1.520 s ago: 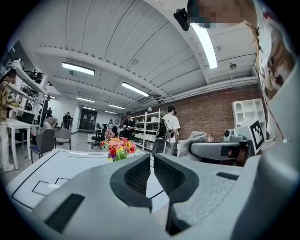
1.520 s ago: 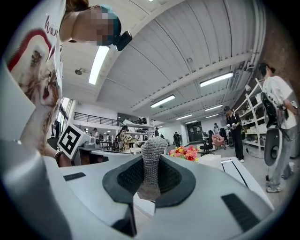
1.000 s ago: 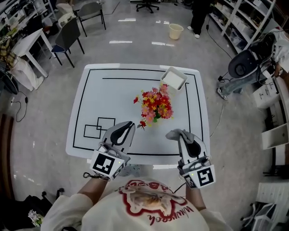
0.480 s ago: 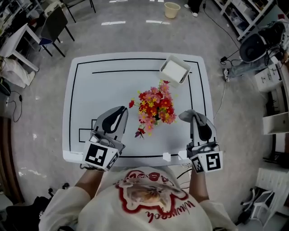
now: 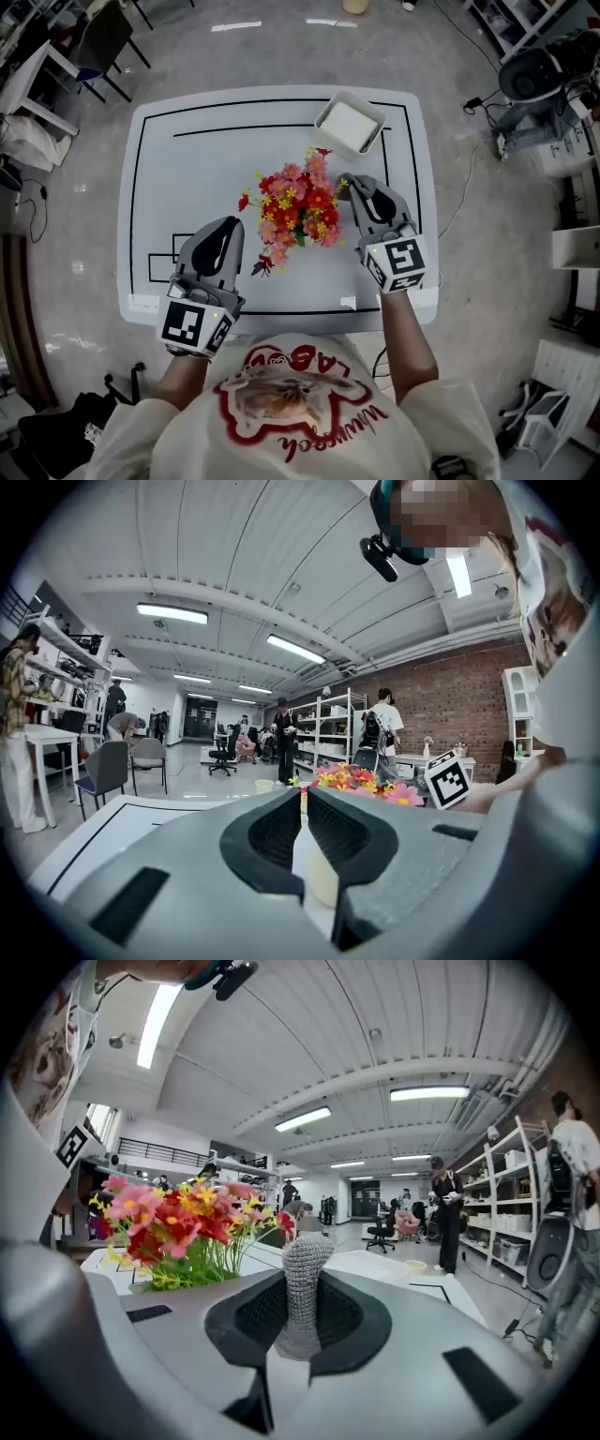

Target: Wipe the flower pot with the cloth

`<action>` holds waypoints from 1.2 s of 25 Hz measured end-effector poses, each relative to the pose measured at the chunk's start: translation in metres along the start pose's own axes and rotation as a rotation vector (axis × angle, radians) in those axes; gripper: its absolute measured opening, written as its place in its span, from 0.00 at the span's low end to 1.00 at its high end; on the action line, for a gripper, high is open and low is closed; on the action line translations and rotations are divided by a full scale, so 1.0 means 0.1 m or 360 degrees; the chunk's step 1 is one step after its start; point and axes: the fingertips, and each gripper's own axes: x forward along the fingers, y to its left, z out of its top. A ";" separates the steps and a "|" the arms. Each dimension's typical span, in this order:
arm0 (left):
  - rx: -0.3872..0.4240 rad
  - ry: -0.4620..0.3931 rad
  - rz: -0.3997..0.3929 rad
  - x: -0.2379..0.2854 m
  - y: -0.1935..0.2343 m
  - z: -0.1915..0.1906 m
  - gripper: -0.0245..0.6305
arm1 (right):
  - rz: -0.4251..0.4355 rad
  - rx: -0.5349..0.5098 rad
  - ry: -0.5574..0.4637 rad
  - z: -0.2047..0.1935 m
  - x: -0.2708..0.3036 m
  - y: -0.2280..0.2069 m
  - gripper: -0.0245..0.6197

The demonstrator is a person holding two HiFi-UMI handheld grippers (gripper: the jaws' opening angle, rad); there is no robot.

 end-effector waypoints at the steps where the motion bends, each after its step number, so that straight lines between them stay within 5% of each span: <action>1: 0.0001 0.0000 0.0011 0.00 -0.01 0.01 0.07 | 0.0039 -0.0010 0.0021 -0.04 0.08 0.01 0.10; 14: 0.0042 0.0076 0.0145 -0.03 0.03 -0.08 0.08 | 0.0379 0.0090 0.0076 -0.28 0.37 0.22 0.10; 30: 0.0066 0.0091 0.0227 -0.08 -0.08 -0.14 0.07 | 0.0509 0.0057 0.0096 -0.43 0.17 0.42 0.10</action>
